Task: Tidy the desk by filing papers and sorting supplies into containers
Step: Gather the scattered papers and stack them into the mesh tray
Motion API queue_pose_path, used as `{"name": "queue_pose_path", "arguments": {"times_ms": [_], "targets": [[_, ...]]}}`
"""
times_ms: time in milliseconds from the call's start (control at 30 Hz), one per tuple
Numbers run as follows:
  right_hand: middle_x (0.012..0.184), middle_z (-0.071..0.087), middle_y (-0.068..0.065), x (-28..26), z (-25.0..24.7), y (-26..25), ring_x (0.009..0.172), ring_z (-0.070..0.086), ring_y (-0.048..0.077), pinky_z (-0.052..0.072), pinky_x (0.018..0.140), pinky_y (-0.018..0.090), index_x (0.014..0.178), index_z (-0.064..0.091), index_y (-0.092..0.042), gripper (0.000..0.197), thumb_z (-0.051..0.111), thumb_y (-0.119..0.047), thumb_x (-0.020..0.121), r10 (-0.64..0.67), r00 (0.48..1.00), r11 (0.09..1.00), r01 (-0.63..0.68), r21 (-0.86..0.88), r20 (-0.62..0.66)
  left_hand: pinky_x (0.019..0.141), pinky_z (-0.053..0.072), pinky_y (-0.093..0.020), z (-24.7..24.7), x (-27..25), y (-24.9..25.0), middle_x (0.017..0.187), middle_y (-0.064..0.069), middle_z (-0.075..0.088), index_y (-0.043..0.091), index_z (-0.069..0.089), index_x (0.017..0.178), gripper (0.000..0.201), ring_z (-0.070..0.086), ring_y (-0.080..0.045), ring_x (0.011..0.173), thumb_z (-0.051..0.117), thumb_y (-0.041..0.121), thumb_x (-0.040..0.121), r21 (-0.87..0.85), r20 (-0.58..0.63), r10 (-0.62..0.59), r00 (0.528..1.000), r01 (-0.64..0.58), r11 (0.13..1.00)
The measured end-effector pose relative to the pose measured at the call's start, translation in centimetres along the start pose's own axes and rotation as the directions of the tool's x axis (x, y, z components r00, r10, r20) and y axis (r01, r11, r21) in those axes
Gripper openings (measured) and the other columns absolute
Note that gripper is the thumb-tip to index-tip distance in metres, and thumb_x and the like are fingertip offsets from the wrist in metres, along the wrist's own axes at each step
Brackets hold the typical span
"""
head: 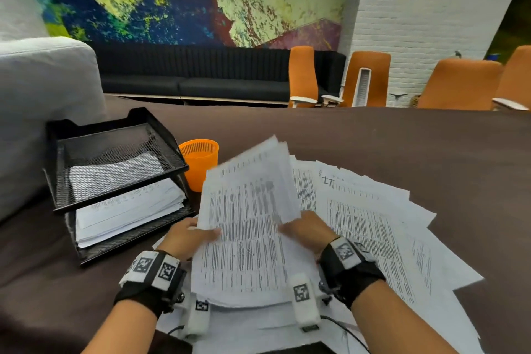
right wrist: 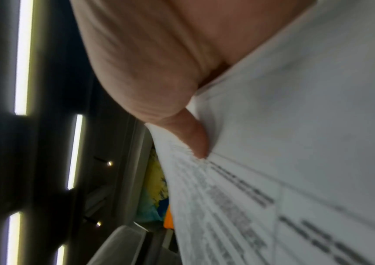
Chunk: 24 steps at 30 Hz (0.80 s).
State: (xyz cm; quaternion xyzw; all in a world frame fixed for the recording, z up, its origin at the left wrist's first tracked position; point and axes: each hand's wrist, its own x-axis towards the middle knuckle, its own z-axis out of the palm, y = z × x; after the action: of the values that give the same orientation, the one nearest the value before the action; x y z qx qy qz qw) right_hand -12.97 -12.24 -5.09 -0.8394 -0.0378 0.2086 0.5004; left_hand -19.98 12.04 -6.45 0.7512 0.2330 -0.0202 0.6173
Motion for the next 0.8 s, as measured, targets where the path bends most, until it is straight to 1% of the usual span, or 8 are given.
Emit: {"name": "queue_pose_path", "arguments": {"times_ms": [67,133,200,300,400,500,633,800], "targets": [[0.096,0.066,0.011,-0.9,-1.7,-0.1,0.088,0.066,0.029,0.056,0.09,0.051,0.106,0.063,-0.007,0.023,0.069,-0.021,0.088,-0.119,0.993,0.976,0.113,0.188,0.02,0.061,0.056,-0.03,-0.2,-0.9,1.0,0.08,-0.002,0.077,0.011,0.063,0.11,0.025,0.074,-0.015,0.071,0.07,0.015,0.087,-0.171,0.109,-0.009,0.994,0.028,0.985],[0.092,0.065,0.019,-2.0,-3.9,-0.5,0.086,0.064,0.034,0.053,0.09,0.058,0.101,0.065,-0.004,0.022,0.072,-0.019,0.087,-0.202,0.979,0.934,0.187,0.305,0.018,0.078,0.056,-0.037,0.1,-1.5,1.7,0.099,-0.009,0.076,0.007,0.063,0.12,0.049,0.073,-0.023,0.092,0.075,0.028,0.078,-0.246,0.25,0.004,0.968,0.06,0.967],[0.099,0.069,0.027,-3.0,-5.8,-0.8,0.091,0.066,0.039,0.054,0.09,0.056,0.105,0.067,0.001,0.031,0.072,-0.019,0.083,-0.246,0.969,0.906,0.224,0.359,0.016,0.088,0.056,-0.041,1.2,-1.9,2.3,0.11,-0.011,0.074,0.007,0.061,0.123,0.075,0.071,-0.026,0.102,0.087,0.039,0.06,-0.286,0.338,0.079,0.938,0.023,0.958],[0.102,0.072,0.022,-4.3,-7.8,-1.3,0.089,0.069,0.033,0.059,0.081,0.044,0.105,0.068,0.002,0.024,0.067,-0.011,0.085,-0.317,0.948,0.859,0.305,0.411,-0.042,0.093,0.055,-0.045,3.3,-2.3,4.4,0.12,-0.008,0.07,0.011,0.056,0.131,0.1,0.068,-0.025,0.11,0.095,0.044,0.045,-0.346,0.32,0.256,0.912,-0.139,0.928],[0.099,0.075,0.014,-5.6,-9.8,-2.2,0.086,0.071,0.026,0.061,0.076,0.035,0.101,0.068,-0.003,0.016,0.064,0.0,0.086,-0.382,0.906,0.799,0.422,0.428,-0.182,0.103,0.047,-0.05,5.7,-3.4,7.5,0.12,-0.002,0.07,0.024,0.062,0.118,0.058,0.065,-0.022,0.115,0.083,0.04,0.066,-0.364,0.152,0.449,0.88,-0.372,0.853],[0.105,0.074,0.014,-6.7,-11.3,-3.3,0.094,0.071,0.028,0.059,0.082,0.039,0.105,0.068,-0.003,0.02,0.068,-0.003,0.084,-0.45,0.842,0.744,0.538,0.395,-0.299,0.097,0.051,-0.037,7.3,-4.5,10.0,0.11,0.009,0.073,0.029,0.065,0.104,0.019,0.067,-0.009,0.107,0.066,0.02,0.087,-0.359,0.053,0.568,0.821,-0.515,0.778],[0.099,0.076,0.007,-7.1,-12.2,-3.2,0.094,0.071,0.024,0.057,0.088,0.04,0.099,0.071,-0.011,0.037,0.078,-0.027,0.066,-0.486,0.8,0.729,0.593,0.34,-0.352,0.099,0.05,-0.037,7.6,-4.6,11.0,0.111,0.006,0.073,0.028,0.067,0.104,0.021,0.066,-0.008,0.108,0.067,0.018,0.085,-0.32,0.066,0.631,0.773,-0.582,0.747],[0.108,0.075,0.007,-6.3,-12.2,-1.1,0.102,0.071,0.023,0.057,0.084,0.032,0.106,0.072,-0.013,0.072,0.092,-0.048,0.047,-0.508,0.801,0.737,0.594,0.321,-0.317,0.103,0.047,-0.05,7.5,-4.0,9.6,0.112,-0.004,0.074,0.023,0.07,0.105,0.033,0.067,-0.021,0.109,0.079,0.015,0.074,-0.351,0.123,0.577,0.807,-0.509,0.786]]}}
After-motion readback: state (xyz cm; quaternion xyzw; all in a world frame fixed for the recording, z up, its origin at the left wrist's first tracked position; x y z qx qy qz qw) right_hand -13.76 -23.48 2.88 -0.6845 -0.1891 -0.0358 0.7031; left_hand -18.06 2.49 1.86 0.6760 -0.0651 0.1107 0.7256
